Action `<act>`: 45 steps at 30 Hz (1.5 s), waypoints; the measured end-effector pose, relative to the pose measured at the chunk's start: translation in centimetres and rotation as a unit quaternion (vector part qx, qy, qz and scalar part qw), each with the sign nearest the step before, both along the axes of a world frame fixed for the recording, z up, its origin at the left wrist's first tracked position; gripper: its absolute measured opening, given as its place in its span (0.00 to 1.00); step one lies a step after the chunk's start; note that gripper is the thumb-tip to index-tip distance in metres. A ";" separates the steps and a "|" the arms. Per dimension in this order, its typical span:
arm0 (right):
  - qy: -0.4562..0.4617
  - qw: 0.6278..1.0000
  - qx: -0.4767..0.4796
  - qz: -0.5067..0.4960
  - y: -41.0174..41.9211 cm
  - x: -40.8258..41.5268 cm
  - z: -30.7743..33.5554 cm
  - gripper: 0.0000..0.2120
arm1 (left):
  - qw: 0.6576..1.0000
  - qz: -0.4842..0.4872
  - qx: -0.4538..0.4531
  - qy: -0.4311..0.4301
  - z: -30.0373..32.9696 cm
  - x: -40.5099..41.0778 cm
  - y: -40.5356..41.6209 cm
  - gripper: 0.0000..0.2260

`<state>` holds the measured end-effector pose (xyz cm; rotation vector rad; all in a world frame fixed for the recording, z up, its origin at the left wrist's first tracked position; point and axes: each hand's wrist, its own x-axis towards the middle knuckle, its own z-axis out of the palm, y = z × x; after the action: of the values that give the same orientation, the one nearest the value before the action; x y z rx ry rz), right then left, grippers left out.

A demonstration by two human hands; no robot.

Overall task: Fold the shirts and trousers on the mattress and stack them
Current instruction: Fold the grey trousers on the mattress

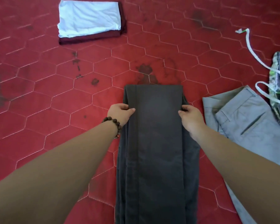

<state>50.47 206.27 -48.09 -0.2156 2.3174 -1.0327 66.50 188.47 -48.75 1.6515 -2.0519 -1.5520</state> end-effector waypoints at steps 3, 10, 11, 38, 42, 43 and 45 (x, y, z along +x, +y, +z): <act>-0.001 1.000 0.007 0.000 -2.4 -2.3 -0.3 0.10 | 0.999 -0.028 -0.043 -0.015 -0.2 -2.5 -1.8 0.10; 0.032 0.999 0.020 -0.032 -5.9 -4.9 -1.0 0.12 | 0.999 0.041 0.006 0.006 -1.2 -4.7 -4.4 0.06; 0.037 0.998 0.019 -0.040 -6.1 -5.1 -1.1 0.12 | 0.999 0.049 0.017 0.008 -1.2 -4.8 -4.7 0.05; 0.379 0.829 0.190 0.365 -5.8 -1.5 -5.1 0.26 | 0.816 -0.371 -0.415 -0.154 -5.0 -5.0 -0.9 0.29; 0.303 0.857 0.228 0.349 -6.0 -4.5 -4.5 0.28 | 0.860 -0.334 -0.363 -0.129 -4.7 -5.5 -3.2 0.29; 0.284 0.868 0.224 0.340 -6.1 -5.3 -4.0 0.30 | 0.876 -0.319 -0.343 -0.116 -4.4 -5.4 -4.0 0.30; 0.274 0.883 0.211 0.318 -6.2 -6.7 -2.5 0.37 | 0.888 -0.311 -0.324 -0.099 -3.4 -5.1 -5.0 0.31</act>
<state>43.80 200.04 -50.64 -1.1210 2.5832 -0.1236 61.44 183.44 -52.15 0.9720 -2.9507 -0.6111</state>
